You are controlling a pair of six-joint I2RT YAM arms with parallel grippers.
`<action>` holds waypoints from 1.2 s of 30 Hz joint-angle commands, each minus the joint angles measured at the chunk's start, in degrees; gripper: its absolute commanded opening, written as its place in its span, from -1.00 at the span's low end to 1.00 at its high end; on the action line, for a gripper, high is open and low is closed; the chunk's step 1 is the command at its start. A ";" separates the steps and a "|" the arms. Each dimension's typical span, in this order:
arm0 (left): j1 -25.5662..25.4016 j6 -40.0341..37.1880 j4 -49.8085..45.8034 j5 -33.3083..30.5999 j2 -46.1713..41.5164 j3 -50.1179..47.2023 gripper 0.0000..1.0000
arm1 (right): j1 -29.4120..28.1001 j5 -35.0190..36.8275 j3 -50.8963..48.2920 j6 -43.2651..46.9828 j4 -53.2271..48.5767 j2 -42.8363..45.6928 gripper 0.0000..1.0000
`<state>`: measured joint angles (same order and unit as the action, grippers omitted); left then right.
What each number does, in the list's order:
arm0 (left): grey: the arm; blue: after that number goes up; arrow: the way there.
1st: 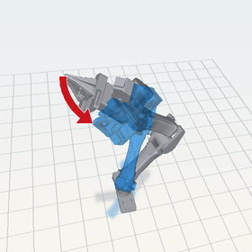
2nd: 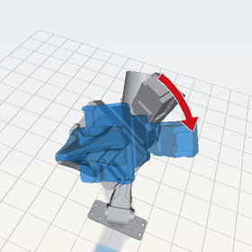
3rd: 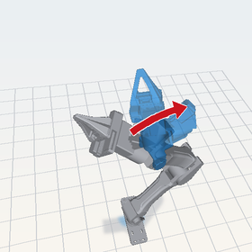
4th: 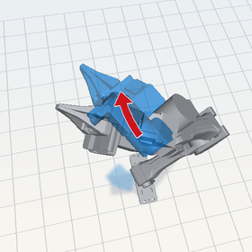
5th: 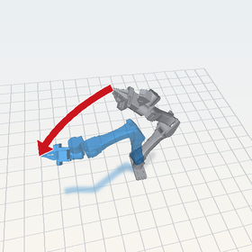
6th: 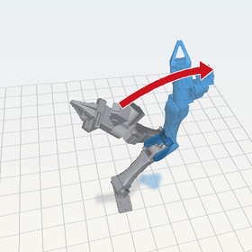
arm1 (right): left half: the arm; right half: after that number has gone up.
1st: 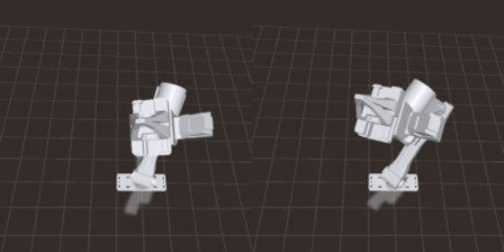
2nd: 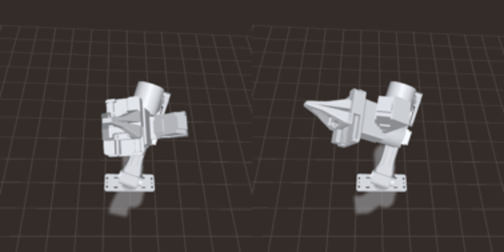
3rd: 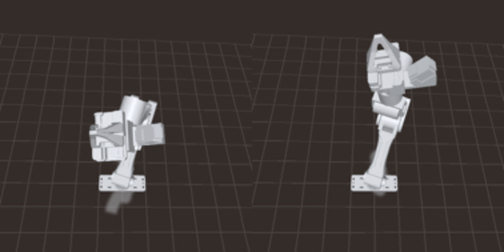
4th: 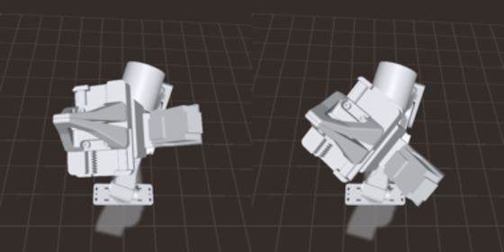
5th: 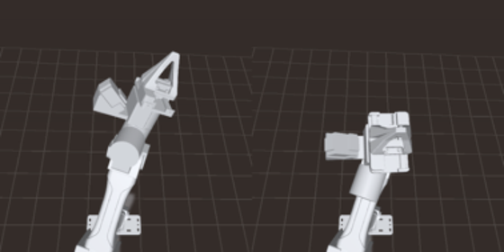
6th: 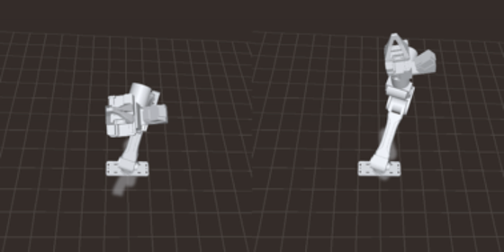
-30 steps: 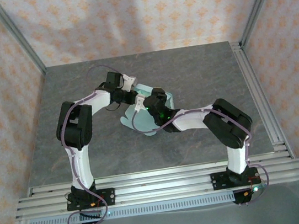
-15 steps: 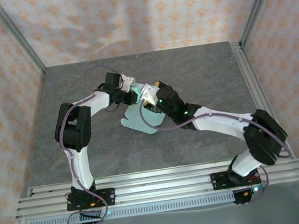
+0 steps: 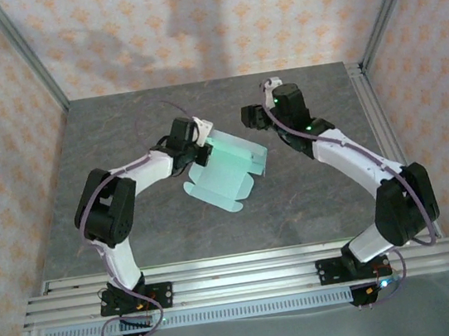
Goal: Fold the paper box
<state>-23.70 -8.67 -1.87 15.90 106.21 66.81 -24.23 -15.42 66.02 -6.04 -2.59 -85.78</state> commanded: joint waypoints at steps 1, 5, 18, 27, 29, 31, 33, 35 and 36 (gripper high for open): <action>-2.07 -2.09 2.52 -5.24 -2.10 -1.30 -0.78 | 1.73 -11.77 1.19 -6.62 -4.75 -2.49 0.37; -3.44 -0.94 3.01 -3.96 -0.73 -1.92 -0.78 | 2.16 -18.82 4.07 -4.98 -8.31 -7.63 0.39; -4.73 2.04 5.57 -1.13 2.17 -3.74 -0.76 | 2.12 -30.48 7.86 -4.73 -10.91 -19.15 0.33; -4.74 4.20 8.63 -0.25 2.86 -4.95 -0.57 | 2.16 -28.22 8.03 -2.67 -15.09 -22.65 0.12; -4.70 4.83 10.24 -0.48 2.85 -5.94 -0.49 | 2.21 -27.35 7.56 -2.48 -15.55 -22.59 0.11; -4.70 5.46 11.69 -0.98 2.86 -6.70 -0.45 | 2.17 -26.66 7.00 -2.39 -15.69 -22.53 0.10; -4.68 6.10 13.01 -1.70 2.77 -7.42 -0.44 | 2.15 -26.08 6.78 -2.52 -16.10 -22.59 0.08; -4.71 6.91 14.59 -2.40 2.86 -7.98 -0.45 | 2.13 -26.24 6.61 -2.74 -16.06 -22.57 0.06; -4.66 7.15 15.12 -2.31 2.85 -8.08 -0.45 | 2.15 -26.33 6.51 -2.85 -15.96 -22.55 0.06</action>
<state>-28.14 -3.38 8.75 14.87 108.64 59.64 -22.09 -44.84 73.25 -9.85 -14.57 -106.98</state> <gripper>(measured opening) 0.277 0.532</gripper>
